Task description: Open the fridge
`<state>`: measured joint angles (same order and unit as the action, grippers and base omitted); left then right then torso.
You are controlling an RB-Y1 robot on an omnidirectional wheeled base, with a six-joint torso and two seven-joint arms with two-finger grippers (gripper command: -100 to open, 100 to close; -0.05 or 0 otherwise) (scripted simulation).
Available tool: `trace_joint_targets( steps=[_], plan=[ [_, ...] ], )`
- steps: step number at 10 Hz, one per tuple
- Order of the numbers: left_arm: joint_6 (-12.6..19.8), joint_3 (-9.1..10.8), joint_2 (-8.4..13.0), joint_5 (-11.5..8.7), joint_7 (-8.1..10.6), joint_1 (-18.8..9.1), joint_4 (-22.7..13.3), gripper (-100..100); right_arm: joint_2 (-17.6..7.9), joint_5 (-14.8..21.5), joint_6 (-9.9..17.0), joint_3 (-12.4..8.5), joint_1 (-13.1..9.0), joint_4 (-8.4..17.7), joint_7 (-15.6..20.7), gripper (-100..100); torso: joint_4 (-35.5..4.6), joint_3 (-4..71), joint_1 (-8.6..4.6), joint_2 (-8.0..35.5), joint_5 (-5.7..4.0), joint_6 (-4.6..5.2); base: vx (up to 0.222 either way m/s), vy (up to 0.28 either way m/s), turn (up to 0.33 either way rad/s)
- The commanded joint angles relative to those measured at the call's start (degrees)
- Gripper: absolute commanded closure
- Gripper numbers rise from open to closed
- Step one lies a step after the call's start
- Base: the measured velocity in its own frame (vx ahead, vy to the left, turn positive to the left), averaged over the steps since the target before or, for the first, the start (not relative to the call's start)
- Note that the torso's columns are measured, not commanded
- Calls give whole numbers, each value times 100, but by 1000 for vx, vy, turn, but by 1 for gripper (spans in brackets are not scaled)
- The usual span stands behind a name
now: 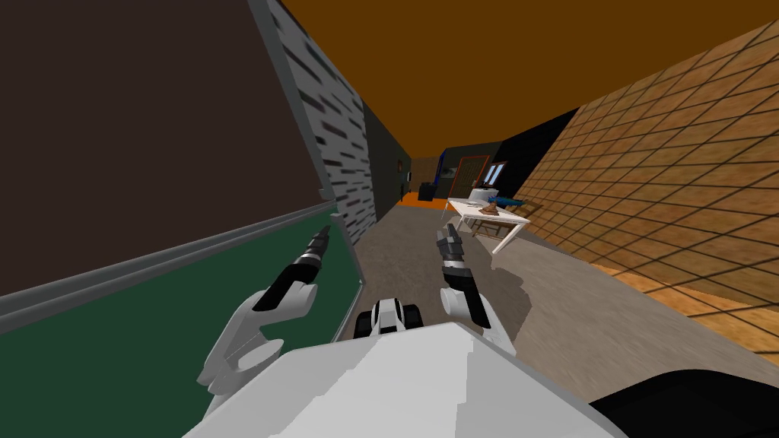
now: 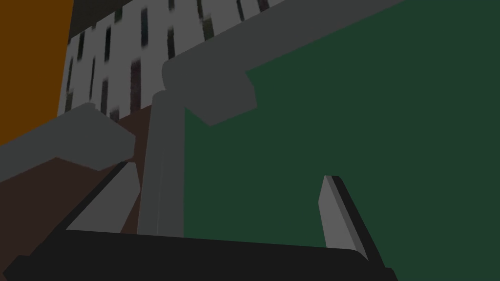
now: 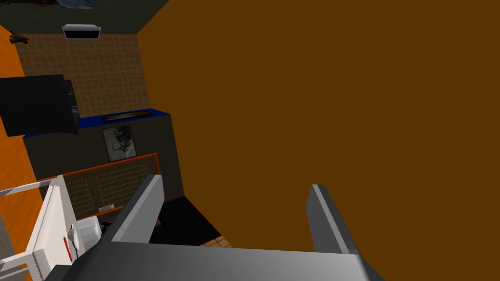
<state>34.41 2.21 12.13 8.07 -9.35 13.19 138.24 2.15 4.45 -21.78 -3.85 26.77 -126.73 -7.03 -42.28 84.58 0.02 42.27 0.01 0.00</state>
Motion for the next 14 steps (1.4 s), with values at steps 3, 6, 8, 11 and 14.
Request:
trace_joint_targets(
  steps=[3,6,8,11,14],
  plan=[
    [761,-7,100,103,-94,-188,23,-100,0,0,0,0,0,0,0,0,-1,-3,-3,5,-1,0,63,-15,-18],
    [1140,-8,143,139,-127,-254,48,-100,0,0,0,0,0,0,0,0,0,0,-2,1,-1,0,63,-18,-12],
    [1401,-8,187,173,-159,-317,83,-100,0,0,0,0,0,0,0,0,0,-1,1,2,0,0,61,-11,-15],
    [1874,-10,274,236,-216,-430,191,-100,0,0,0,0,0,0,0,0,-1,-2,-2,5,-1,0,55,-15,-14],
    [2266,-11,361,287,-264,-525,347,-100,0,0,0,0,-1,0,0,0,3,16,6,-19,-1,9,54,-12,-8]
  ],
)
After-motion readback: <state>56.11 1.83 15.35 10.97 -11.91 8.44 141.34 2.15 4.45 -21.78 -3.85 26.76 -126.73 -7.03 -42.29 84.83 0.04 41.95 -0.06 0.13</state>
